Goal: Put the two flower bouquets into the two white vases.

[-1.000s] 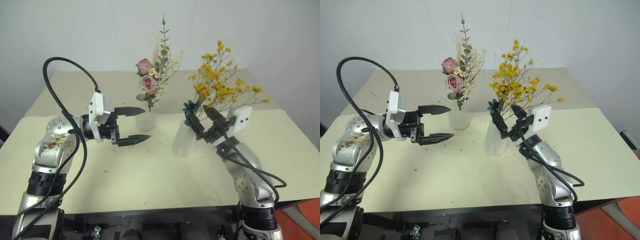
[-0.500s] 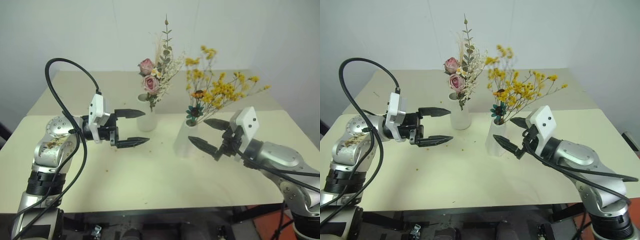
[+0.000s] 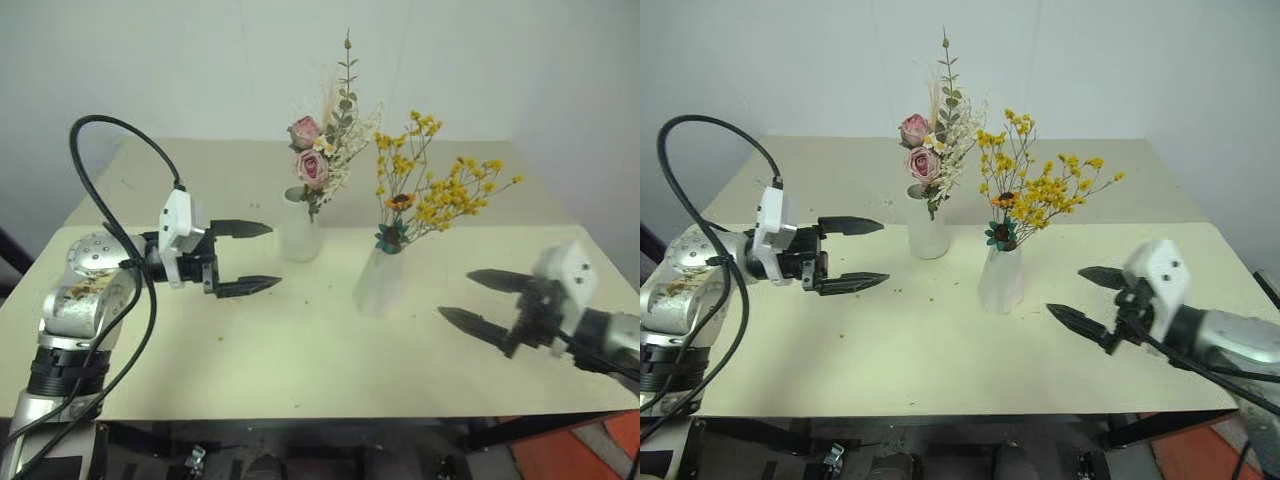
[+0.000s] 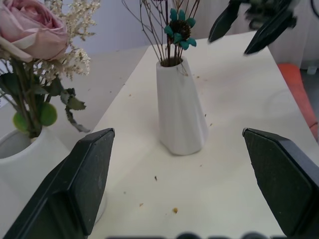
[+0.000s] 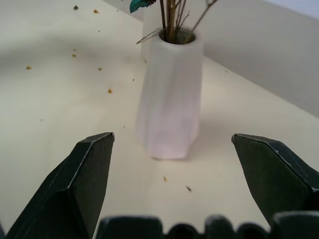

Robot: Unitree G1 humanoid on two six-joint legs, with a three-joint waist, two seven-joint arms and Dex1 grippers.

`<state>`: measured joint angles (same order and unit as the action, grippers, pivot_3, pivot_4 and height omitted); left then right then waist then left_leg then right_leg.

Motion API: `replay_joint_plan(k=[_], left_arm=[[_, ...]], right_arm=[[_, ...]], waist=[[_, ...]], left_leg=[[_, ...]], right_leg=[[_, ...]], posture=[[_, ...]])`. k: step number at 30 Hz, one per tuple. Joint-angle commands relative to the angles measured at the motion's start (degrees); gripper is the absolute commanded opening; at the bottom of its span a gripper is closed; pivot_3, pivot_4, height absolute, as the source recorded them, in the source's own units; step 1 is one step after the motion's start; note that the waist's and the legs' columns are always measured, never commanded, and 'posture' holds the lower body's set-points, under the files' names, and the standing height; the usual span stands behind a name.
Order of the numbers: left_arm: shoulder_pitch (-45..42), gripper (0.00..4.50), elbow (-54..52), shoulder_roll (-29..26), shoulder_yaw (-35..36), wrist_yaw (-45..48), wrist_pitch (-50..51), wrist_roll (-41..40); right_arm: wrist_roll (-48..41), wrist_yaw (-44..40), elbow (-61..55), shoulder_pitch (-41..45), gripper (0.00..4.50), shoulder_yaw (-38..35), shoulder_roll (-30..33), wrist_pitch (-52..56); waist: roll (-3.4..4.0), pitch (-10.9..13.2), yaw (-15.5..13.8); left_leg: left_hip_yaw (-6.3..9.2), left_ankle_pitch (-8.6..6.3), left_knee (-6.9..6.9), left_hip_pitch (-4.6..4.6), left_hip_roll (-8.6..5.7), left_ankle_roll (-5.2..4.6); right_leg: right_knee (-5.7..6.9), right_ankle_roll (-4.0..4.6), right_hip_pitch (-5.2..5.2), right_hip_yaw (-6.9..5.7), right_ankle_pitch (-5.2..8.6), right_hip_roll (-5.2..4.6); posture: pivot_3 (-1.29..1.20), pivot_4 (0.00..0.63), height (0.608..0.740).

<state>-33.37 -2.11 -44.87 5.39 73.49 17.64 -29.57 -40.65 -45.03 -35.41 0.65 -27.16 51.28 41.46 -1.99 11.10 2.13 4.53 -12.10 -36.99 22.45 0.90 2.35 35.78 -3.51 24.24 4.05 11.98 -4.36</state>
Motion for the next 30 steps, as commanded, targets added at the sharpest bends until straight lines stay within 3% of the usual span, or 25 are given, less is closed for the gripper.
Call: replay_joint_plan(k=[1,12,17,30], left_arm=[[-0.07,4.5,-0.53,-3.04,2.87,1.39,0.84,-1.55],[3.18,4.5,-3.58,-12.44,6.6,2.61,8.53,-3.5],[7.23,4.5,-6.98,-16.13,10.21,1.64,13.08,-5.49],[12.44,4.5,-7.99,-10.73,13.9,-4.83,8.69,-5.46]], right_arm=[[0.59,-5.57,1.34,-3.1,4.46,-9.05,2.55,-3.96],[0.72,-9.78,3.75,-8.86,4.46,-13.17,4.18,-2.9],[2.44,-9.77,7.13,-7.43,4.46,-9.06,4.7,-3.91],[2.6,-12.17,13.1,2.95,4.46,-5.46,8.69,-4.55]], waist=[[0.0,0.0,0.26],[-0.02,0.01,0.33],[-0.02,0.01,0.45],[-0.01,0.02,0.27]], left_leg=[[-0.01,0.0,0.0,-0.08,0.01,0.0],[-0.03,0.0,0.01,-0.08,0.04,0.0],[-0.03,0.0,0.01,-0.07,0.04,0.0],[-0.05,0.0,0.02,-0.05,0.04,0.0]], right_leg=[[0.03,0.0,-0.06,0.0,0.0,0.01],[0.04,0.01,-0.06,0.01,0.01,0.02],[0.04,0.02,-0.04,0.01,0.02,0.01],[0.06,0.07,0.0,0.0,0.05,0.01]], posture=[[0.0,0.15,0.74],[0.0,0.15,0.74],[0.0,0.15,0.74],[0.0,0.15,0.74]])
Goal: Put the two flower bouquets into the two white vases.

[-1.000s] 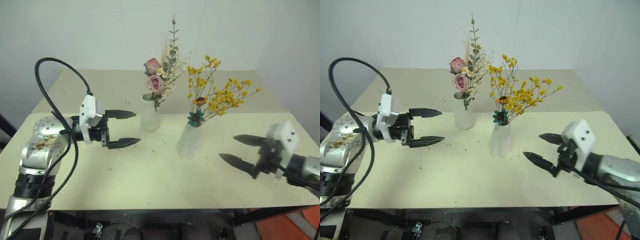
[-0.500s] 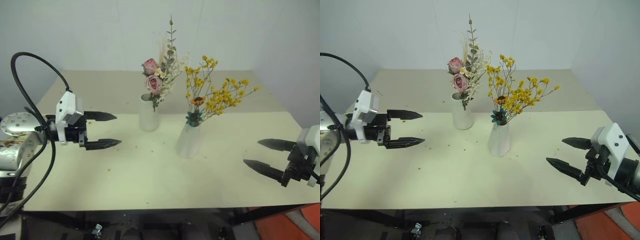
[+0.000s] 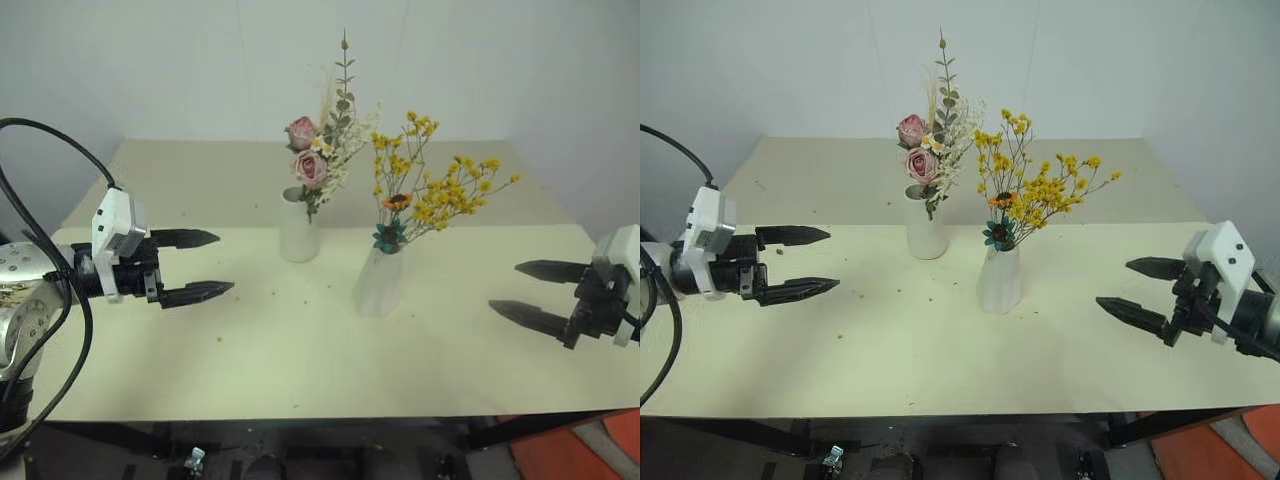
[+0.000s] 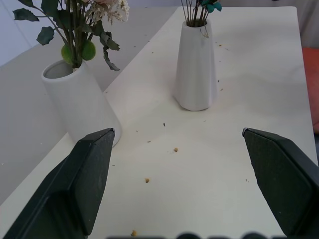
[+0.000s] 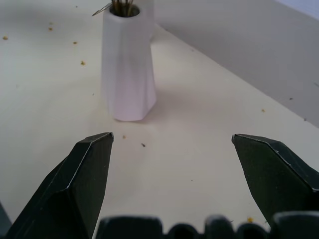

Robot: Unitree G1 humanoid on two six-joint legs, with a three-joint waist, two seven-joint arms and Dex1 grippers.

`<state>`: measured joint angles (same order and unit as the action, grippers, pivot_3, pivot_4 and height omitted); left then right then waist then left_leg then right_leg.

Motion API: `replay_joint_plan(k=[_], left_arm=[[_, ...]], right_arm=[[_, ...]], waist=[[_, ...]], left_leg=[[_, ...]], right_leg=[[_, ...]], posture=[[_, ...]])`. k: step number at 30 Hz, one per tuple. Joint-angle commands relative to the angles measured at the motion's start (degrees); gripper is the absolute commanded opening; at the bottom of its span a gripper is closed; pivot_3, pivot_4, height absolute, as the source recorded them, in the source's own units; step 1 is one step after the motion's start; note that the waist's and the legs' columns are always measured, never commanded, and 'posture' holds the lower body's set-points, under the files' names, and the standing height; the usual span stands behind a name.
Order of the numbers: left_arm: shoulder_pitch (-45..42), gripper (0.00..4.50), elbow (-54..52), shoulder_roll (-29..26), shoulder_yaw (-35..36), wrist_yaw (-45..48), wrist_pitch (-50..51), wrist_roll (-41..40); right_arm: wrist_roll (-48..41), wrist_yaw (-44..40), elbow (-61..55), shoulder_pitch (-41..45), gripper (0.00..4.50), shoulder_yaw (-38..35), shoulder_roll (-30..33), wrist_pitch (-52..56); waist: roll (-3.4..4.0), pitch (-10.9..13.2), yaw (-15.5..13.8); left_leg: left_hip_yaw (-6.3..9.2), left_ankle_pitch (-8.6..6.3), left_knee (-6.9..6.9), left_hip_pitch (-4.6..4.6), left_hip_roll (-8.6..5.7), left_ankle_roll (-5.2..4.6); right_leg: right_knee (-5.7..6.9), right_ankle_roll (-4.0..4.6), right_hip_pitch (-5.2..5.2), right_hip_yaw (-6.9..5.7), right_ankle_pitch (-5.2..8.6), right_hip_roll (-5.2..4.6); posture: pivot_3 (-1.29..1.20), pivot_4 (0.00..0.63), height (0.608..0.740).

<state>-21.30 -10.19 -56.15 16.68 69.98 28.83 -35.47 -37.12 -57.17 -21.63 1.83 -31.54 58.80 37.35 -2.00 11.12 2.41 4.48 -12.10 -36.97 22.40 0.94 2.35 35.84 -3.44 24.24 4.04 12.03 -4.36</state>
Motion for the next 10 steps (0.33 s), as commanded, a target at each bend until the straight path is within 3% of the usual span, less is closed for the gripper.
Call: replay_joint_plan(k=[1,10], left_arm=[[0.73,4.5,0.17,0.95,2.87,-1.8,-3.06,0.55],[2.0,4.5,1.53,5.91,0.49,-4.0,-9.2,2.77]], right_arm=[[-0.84,0.14,-0.7,2.08,4.46,-1.37,1.29,-0.37],[-0.01,2.84,-3.29,2.09,4.46,-1.57,0.46,0.29]], waist=[[0.0,0.0,0.02],[0.0,0.0,0.0]], left_leg=[[0.0,0.0,0.0,0.0,0.0,0.0],[-0.01,0.0,-0.01,-0.05,0.0,0.0]], right_leg=[[0.01,0.0,0.0,0.0,0.0,0.0],[0.03,0.0,-0.04,0.02,0.0,0.0]], posture=[[0.0,0.15,0.74],[0.0,0.15,0.74]])
